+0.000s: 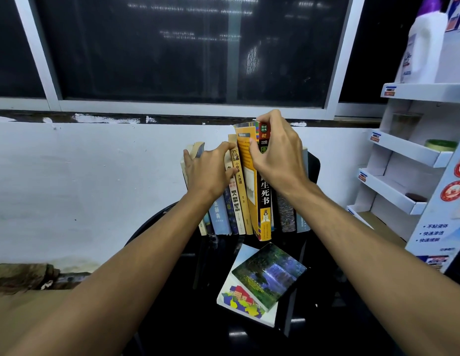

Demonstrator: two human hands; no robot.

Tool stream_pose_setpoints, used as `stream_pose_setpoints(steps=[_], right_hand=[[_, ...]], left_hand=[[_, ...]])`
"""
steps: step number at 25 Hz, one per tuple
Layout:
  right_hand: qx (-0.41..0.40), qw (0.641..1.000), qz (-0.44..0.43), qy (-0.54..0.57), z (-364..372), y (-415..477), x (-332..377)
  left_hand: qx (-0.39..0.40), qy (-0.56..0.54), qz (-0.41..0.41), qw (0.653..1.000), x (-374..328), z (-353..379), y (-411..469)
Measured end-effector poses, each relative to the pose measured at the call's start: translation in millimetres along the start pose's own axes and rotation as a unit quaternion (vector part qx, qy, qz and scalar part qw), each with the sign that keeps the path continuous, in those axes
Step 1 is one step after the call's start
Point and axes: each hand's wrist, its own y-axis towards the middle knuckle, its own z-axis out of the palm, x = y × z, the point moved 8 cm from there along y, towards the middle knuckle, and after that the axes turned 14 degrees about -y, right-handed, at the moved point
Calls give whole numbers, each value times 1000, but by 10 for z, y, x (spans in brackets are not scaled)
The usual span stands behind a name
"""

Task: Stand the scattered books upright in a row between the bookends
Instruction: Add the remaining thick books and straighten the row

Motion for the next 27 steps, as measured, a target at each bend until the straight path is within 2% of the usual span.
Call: stream_pose_setpoints(steps=[8, 18, 27], right_hand=[[-18, 999, -10, -30, 314, -201, -133], [-50, 998, -24, -38, 279, -512, -122], [85, 996, 18, -5, 415, -842, -124]], left_hand=[[-4, 4, -1, 1000, 1, 39, 30], [-3, 10, -1, 1000, -22, 35, 24], [-1, 9, 3, 1000, -22, 29, 17]])
